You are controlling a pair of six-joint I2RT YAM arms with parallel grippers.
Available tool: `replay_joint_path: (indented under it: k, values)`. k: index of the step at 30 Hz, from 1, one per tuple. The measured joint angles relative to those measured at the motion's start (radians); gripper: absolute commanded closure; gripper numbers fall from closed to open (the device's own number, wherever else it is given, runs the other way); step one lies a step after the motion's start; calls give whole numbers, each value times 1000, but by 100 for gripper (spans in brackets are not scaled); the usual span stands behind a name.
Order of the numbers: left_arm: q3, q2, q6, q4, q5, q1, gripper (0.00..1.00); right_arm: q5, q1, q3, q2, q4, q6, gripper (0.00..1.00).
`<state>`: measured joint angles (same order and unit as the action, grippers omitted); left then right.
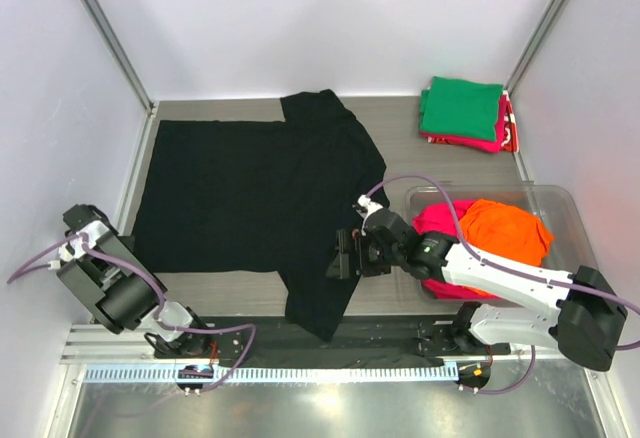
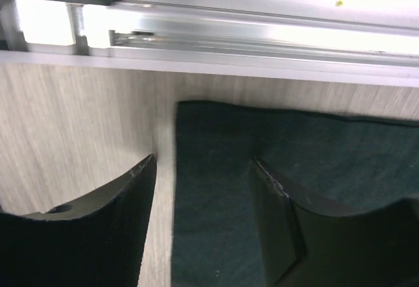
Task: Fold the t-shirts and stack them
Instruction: Flatten the tshirt out, then fold the tshirt
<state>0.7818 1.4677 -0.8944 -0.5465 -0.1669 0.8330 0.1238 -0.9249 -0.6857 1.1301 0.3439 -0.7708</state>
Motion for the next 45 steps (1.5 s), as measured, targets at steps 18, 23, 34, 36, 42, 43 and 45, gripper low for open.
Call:
replay_joint_path:
  k: [18, 23, 34, 36, 42, 43, 45]
  values:
    - [31, 51, -4, 39, 1, -37, 100, -145, -262, -19, 267, 83, -160, 28]
    - [31, 51, 1, 42, 14, -37, 100, -183, -317, -56, 320, 84, -196, 35]
    - [31, 51, 5, 49, 33, -37, 100, -222, -352, -93, 378, 97, -229, 83]
    - [31, 51, 6, 49, 37, -37, 100, -228, -352, -94, 383, 101, -231, 98]
    - [31, 16, 24, 44, 60, -37, 100, -279, -352, -121, 373, 180, -234, 99]
    - [31, 1, 30, 42, 66, -37, 100, -293, -352, -135, 364, 209, -234, 99]
    - [31, -29, 40, 40, 79, -37, 100, -325, -352, -182, 333, 281, -232, 99]
